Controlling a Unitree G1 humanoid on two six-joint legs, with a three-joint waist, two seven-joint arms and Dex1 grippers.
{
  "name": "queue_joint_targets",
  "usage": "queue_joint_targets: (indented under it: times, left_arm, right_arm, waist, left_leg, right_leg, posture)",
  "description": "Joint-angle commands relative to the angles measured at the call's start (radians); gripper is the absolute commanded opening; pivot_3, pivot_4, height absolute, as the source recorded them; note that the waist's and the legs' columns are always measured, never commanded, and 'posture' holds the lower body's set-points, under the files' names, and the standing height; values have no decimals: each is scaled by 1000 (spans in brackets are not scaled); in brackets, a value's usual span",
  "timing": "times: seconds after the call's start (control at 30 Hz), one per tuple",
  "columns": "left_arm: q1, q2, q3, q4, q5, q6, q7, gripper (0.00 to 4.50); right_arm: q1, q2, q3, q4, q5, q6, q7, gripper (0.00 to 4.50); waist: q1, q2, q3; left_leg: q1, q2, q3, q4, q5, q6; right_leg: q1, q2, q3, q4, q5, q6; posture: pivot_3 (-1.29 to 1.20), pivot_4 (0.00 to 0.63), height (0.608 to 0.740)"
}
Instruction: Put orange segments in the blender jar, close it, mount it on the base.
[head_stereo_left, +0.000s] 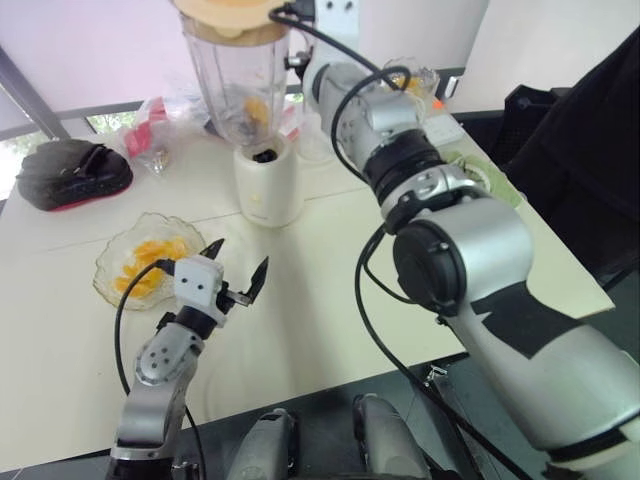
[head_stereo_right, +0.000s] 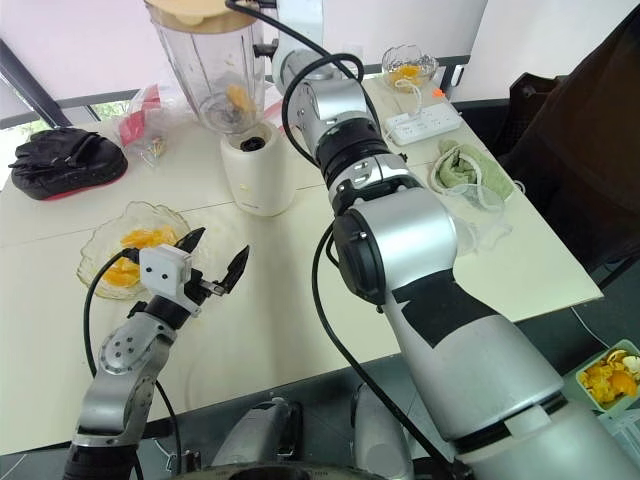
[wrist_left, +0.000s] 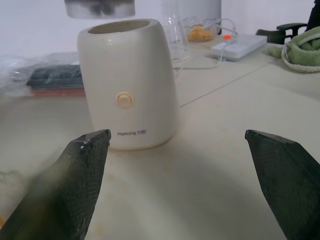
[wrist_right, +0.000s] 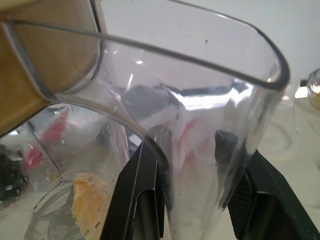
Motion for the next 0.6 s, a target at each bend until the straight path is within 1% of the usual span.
queue_joint_targets:
  times: [0.03, 0.37, 0.6]
  left_arm:
    - [18, 17, 1, -59, 7, 4, 0, 4474]
    - [15, 26, -2, -61, 6, 14, -2, 4474]
    - [10, 28, -6, -53, 9, 12, -5, 4474]
  right_arm:
    - [-14, -6, 6, -42, -9, -54, -3, 1001]
    - [28, -21, 30, -36, -38, -71, -10, 1001]
    - [62, -4, 64, -31, -65, -76, -3, 1001]
  waist:
    - [-1, 0, 0]
    - [1, 0, 0]
    - [2, 0, 0]
  left_leg:
    - [0, 0, 0, 0, 0, 0]
    - [0, 0, 0, 0, 0, -1]
    - [0, 0, 0, 0, 0, -1]
  right_leg:
    - [0, 0, 0, 0, 0, 0]
    - [0, 0, 0, 0, 0, 0]
    - [1, 0, 0, 0, 0, 0]
  posture:
    - [0, 150, 740]
    - [0, 150, 740]
    - [0, 150, 740]
